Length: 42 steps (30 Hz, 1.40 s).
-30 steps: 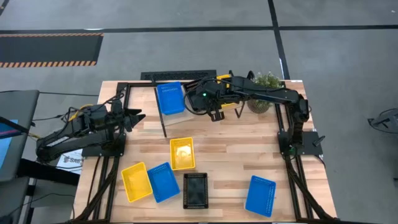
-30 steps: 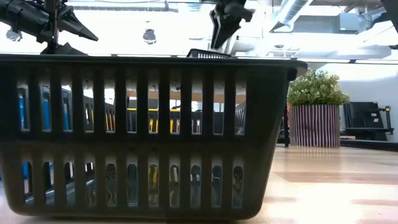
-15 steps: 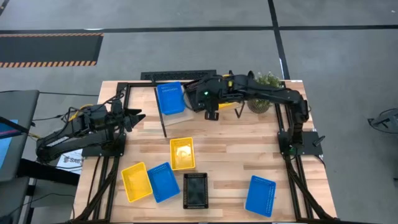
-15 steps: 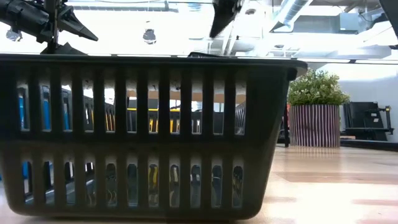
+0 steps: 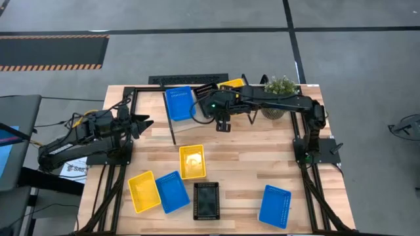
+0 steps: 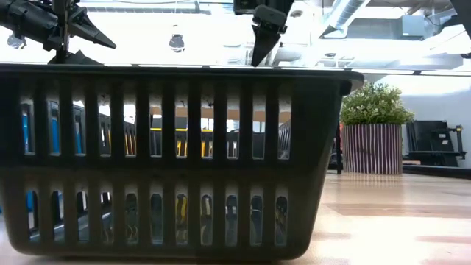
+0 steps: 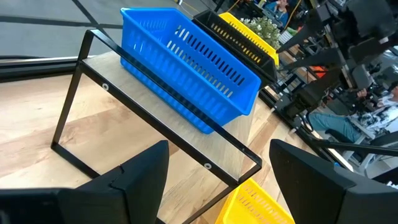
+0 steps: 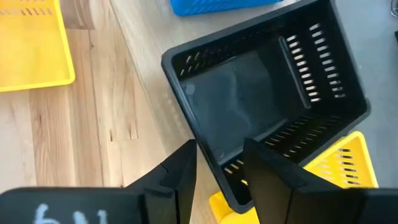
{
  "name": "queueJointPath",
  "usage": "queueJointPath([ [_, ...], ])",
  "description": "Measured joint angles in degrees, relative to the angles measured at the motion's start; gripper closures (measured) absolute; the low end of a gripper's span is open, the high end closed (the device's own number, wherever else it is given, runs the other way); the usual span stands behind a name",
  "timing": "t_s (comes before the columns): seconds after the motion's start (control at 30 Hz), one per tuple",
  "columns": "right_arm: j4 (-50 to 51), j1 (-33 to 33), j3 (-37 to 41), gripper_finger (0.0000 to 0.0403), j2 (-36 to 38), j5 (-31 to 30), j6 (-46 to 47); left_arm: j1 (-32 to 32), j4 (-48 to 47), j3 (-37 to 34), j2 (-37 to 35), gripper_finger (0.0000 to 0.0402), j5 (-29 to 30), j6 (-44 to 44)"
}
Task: Stack baskets on shelf by color
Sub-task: Stack the top black bin on the black bin on the shelf, then stack the right blue bin on the blue bin on the shelf
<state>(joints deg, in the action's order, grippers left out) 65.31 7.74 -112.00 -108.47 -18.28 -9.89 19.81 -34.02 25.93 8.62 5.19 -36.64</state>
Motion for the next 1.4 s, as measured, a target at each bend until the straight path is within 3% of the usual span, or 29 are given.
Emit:
queueJointPath([
  [0.33,1.5,-0.4,-1.5,0.0254,0.9,0.0,-0.7,0.0,0.0,0.0,0.0,0.0136,0.0,0.0],
  [0.47,7.3,-2.4,-4.8,0.0255,2.3,0.2,5.2,0.0,0.0,0.0,0.0,0.0136,0.0,0.0],
  [0.7,25.1,-10.2,-3.2,0.0254,3.5,6.6,31.9,0.0,-2.1,0.0,0.0,0.0136,-0.4,0.0],
  [0.87,20.9,-22.8,6.0,0.0239,6.3,11.1,45.1,0.0,-3.5,0.0,0.0,0.0136,-1.9,0.4],
  [1.0,20.8,-33.3,12.3,0.0217,5.9,14.2,61.7,0.0,-4.3,0.0,0.0,0.0136,-1.9,0.6],
  [1.13,13.0,-43.0,16.7,0.0190,6.1,19.9,76.6,0.0,-4.4,0.0,0.0,0.0136,-1.9,0.6],
  [1.27,1.8,-51.2,18.9,0.0167,6.1,20.2,89.7,0.0,-4.3,0.0,0.0,0.0136,-1.9,0.6],
  [1.4,-3.4,-57.7,21.8,0.0161,6.1,16.1,102.6,0.0,-4.3,0.0,0.0,0.0136,-1.8,0.6],
])
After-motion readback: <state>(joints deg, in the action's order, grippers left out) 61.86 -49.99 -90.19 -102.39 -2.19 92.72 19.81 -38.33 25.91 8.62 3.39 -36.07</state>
